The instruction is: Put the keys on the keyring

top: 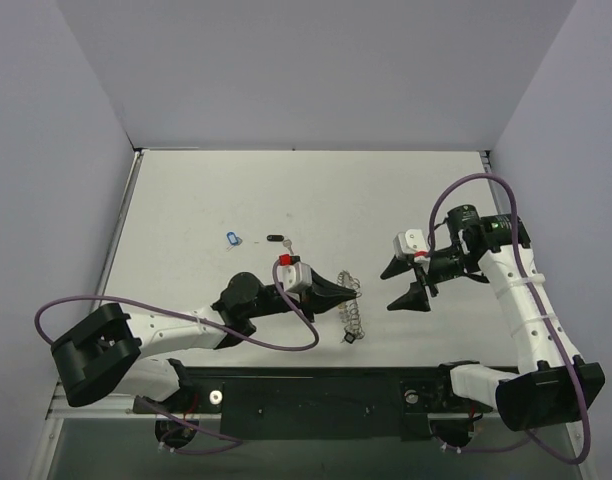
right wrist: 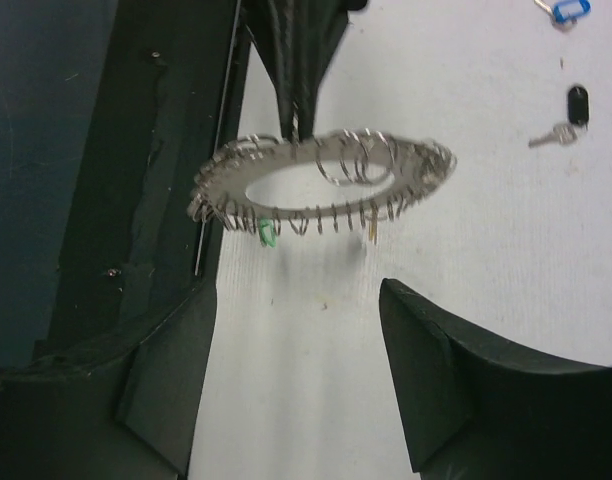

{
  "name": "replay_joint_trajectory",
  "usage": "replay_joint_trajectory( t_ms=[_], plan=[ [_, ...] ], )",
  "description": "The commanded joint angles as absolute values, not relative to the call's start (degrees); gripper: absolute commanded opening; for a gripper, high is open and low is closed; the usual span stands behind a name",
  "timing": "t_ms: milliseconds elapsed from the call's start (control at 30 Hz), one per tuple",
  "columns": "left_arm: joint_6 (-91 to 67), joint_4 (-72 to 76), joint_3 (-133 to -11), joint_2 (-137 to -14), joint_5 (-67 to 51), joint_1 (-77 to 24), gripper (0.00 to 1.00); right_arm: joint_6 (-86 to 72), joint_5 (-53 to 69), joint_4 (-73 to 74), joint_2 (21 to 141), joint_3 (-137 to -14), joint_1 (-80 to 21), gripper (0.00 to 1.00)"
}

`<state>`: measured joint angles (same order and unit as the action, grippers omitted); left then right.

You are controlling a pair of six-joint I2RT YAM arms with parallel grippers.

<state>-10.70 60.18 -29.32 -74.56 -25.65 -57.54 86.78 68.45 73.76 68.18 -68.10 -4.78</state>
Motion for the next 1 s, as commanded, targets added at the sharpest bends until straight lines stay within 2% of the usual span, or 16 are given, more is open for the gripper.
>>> replay_joint_trajectory(
  t_ms=[0, 100, 200, 400, 600, 967],
  plan=[
    [-11.7, 68.4, -33.8, -76.8, -22.6, -59.6, 0.0, 93.9, 71.9, 90.0, 69.4, -71.3, -9.6, 0.6],
    [-11.1, 68.3, -35.1, -78.2, -21.7, -60.6, 0.0, 94.5, 71.7, 90.0, 70.0, -72.2, -11.3, 0.56],
    [-10.6, 68.0, -35.6, -78.7, -20.8, -61.6, 0.0, 94.2, 71.5, 90.0, 70.3, -73.0, -13.1, 0.43],
    [-9.9, 67.9, -35.9, -79.0, -19.0, -62.4, 0.0, 93.8, 71.8, 89.8, 70.7, -72.9, -14.8, 0.3],
    [-9.6, 67.9, -35.9, -79.1, -17.8, -62.6, 0.0, 92.7, 72.3, 89.4, 70.4, -72.6, -15.2, 0.25],
    [-9.7, 68.8, -36.6, -80.1, -17.7, -63.3, 0.0, 91.4, 73.1, 88.4, 71.1, -72.6, -15.9, 0.24]
  ],
)
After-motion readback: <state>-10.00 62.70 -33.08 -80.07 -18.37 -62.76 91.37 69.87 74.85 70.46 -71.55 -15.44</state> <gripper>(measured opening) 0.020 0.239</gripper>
